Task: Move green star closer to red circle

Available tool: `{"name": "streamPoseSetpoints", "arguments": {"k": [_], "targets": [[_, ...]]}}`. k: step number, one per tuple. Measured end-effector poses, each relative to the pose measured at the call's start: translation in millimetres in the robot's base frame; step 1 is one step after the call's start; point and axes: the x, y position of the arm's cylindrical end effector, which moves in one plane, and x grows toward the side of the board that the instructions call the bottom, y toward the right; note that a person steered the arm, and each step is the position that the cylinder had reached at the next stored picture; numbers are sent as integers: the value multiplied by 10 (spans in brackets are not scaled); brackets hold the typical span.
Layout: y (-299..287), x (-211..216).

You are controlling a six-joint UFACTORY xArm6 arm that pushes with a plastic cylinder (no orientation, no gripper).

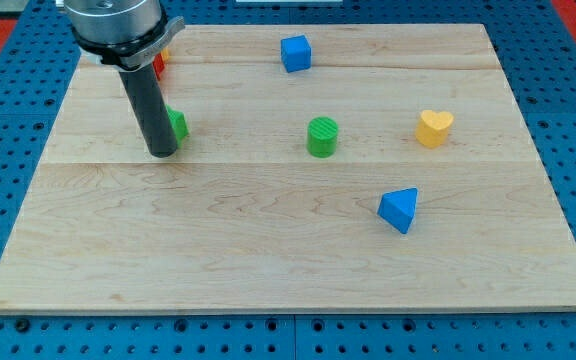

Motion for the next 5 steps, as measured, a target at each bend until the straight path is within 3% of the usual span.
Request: {"name": "streamPoseSetpoints", "arguments": {"k": [1,3,5], "targets": [[362,-16],[-57,-279],[-257,-268]]}}
